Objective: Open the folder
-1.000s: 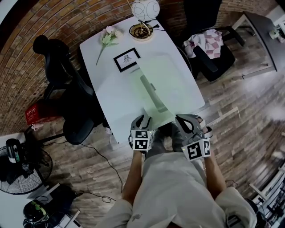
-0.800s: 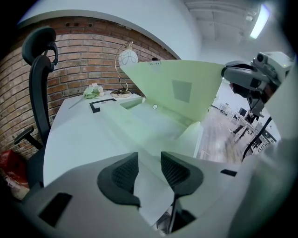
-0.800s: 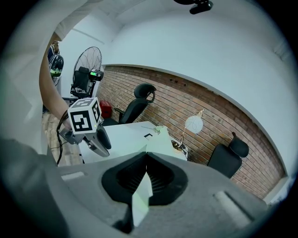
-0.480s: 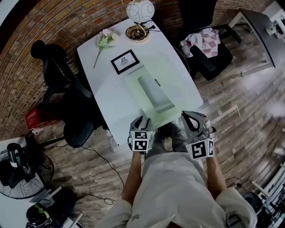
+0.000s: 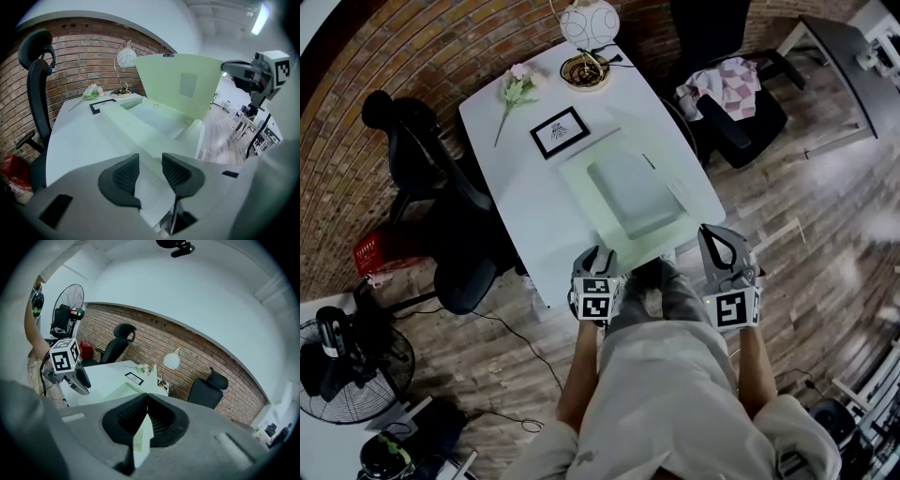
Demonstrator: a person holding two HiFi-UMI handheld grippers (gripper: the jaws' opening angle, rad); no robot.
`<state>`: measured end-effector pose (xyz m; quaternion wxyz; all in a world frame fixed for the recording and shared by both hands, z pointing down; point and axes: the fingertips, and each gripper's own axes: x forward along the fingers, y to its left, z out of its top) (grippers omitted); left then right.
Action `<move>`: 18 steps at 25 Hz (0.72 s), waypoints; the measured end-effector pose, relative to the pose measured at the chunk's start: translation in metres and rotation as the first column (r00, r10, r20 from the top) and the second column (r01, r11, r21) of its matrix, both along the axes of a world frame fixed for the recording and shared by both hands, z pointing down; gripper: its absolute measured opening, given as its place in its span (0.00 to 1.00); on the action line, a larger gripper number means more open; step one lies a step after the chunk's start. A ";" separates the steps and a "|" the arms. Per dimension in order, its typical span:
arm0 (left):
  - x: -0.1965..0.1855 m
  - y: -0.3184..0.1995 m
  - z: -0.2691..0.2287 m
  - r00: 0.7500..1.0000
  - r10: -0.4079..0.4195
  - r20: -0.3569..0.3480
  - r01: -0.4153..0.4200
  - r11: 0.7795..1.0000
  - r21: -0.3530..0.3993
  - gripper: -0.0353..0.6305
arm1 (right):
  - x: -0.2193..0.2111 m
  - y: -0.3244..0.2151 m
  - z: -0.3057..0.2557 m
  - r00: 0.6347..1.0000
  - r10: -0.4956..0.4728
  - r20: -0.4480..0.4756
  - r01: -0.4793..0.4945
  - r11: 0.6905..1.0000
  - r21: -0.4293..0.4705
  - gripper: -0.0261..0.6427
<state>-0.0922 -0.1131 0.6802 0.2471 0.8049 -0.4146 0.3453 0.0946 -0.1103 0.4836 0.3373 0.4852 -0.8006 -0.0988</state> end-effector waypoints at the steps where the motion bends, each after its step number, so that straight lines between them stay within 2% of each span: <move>1: 0.000 -0.001 0.000 1.000 0.001 0.000 -0.001 1.000 0.003 0.28 | 0.004 -0.001 -0.001 1.000 0.008 0.000 -0.008 1.000 0.008 0.05; 18: 0.004 -0.004 -0.008 1.000 0.010 0.012 -0.011 1.000 0.008 0.28 | 0.056 -0.016 -0.005 0.989 0.140 0.048 -0.143 0.988 0.065 0.05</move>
